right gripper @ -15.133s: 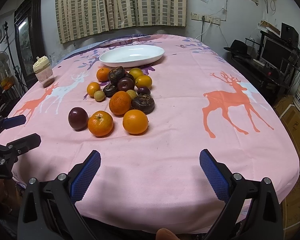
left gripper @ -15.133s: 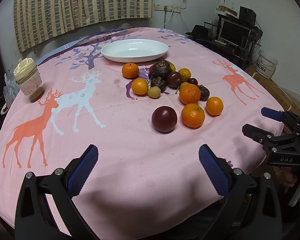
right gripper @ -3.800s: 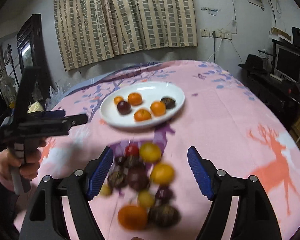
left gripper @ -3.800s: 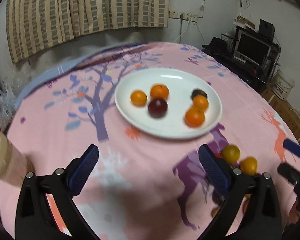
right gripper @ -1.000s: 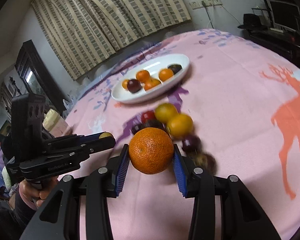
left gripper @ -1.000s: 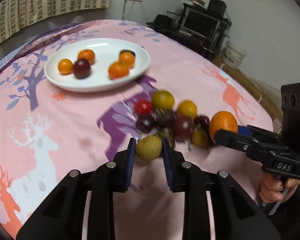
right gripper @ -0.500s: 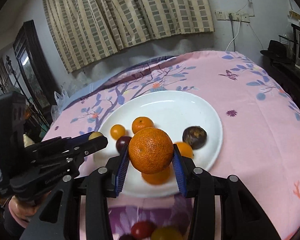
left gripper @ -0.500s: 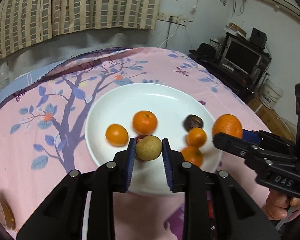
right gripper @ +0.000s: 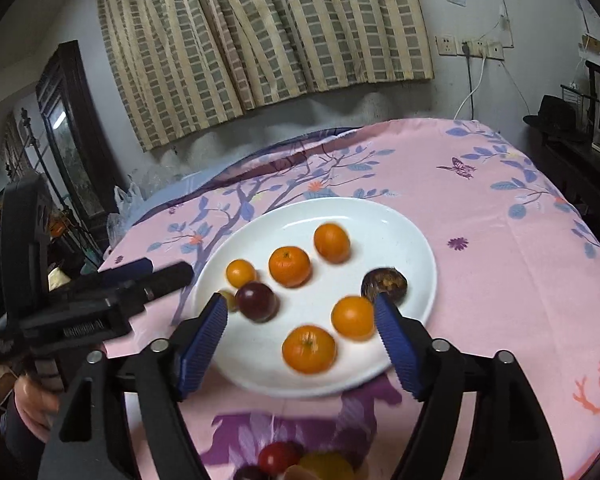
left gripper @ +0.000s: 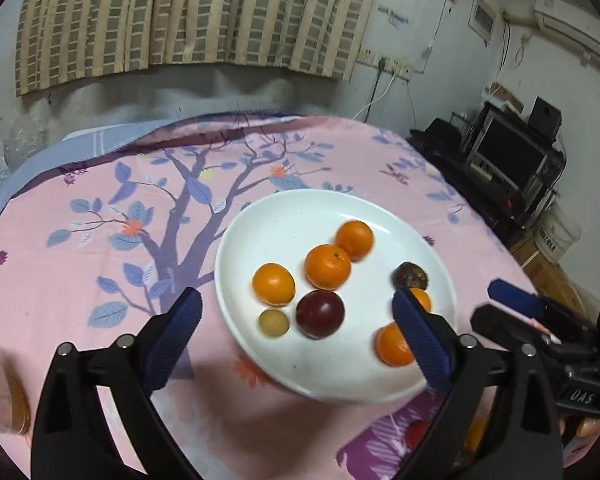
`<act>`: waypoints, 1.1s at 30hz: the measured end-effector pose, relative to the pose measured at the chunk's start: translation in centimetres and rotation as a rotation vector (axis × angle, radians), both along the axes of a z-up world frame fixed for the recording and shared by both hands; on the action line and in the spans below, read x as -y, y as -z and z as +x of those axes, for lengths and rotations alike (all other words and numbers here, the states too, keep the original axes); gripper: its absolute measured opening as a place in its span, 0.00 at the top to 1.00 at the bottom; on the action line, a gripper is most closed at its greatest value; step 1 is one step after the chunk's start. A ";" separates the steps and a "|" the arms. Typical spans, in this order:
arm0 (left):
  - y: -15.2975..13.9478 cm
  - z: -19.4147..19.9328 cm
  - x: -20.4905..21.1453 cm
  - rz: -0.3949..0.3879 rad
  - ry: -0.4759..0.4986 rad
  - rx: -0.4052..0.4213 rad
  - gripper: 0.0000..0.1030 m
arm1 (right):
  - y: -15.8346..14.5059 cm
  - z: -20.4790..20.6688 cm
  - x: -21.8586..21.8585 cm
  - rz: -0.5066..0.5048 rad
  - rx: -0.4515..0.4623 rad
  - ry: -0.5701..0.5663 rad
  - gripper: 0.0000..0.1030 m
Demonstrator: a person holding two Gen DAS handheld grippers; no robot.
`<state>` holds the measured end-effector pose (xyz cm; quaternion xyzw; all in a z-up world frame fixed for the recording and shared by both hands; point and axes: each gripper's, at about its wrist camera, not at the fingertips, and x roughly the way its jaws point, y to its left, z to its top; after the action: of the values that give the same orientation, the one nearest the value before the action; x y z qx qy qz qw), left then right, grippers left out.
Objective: Organize fruits
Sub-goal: 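Lower both fruits onto the white plate and open both tools, then grasp a mangosteen with the right tool while the left tool grasps another mangosteen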
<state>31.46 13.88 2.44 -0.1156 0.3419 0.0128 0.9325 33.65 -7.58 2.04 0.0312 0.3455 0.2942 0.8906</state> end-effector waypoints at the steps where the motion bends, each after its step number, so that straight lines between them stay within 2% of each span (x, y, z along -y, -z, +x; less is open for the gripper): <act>1: -0.3 -0.8 -0.1 -0.008 -0.010 0.008 0.05 | 0.0 -1.1 0.9 -0.002 0.002 0.005 0.23; 5: -0.2 -3.8 0.8 -0.025 0.005 -0.008 0.05 | 1.0 -5.6 4.7 0.001 -0.003 0.055 0.23; 9: 1.5 -7.0 2.9 0.028 0.054 -0.045 0.05 | 3.1 -10.8 8.3 -0.040 -0.008 0.127 0.23; 14: 4.1 -10.0 5.2 0.043 0.138 -0.085 0.05 | 5.2 -14.5 9.4 -0.111 -0.034 0.128 0.23; 17: 5.3 -10.5 6.0 0.067 0.149 -0.118 0.05 | 5.9 -15.2 9.3 -0.129 -0.050 0.120 0.23; 19: 5.8 -10.7 6.0 0.055 0.151 -0.138 0.05 | 6.4 -15.4 9.2 -0.130 -0.066 0.114 0.24; 23: 5.9 -11.0 6.3 0.067 0.152 -0.135 0.05 | 7.5 -15.3 8.5 -0.172 -0.114 0.107 0.32; 33: 5.8 -11.1 6.2 0.066 0.147 -0.139 0.05 | 8.1 -16.0 6.7 -0.310 -0.091 0.097 0.43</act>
<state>20.40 7.70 -3.39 -0.0584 0.4127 -0.0364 0.9082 17.65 -14.26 -6.06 -0.0765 0.4249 0.1923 0.8813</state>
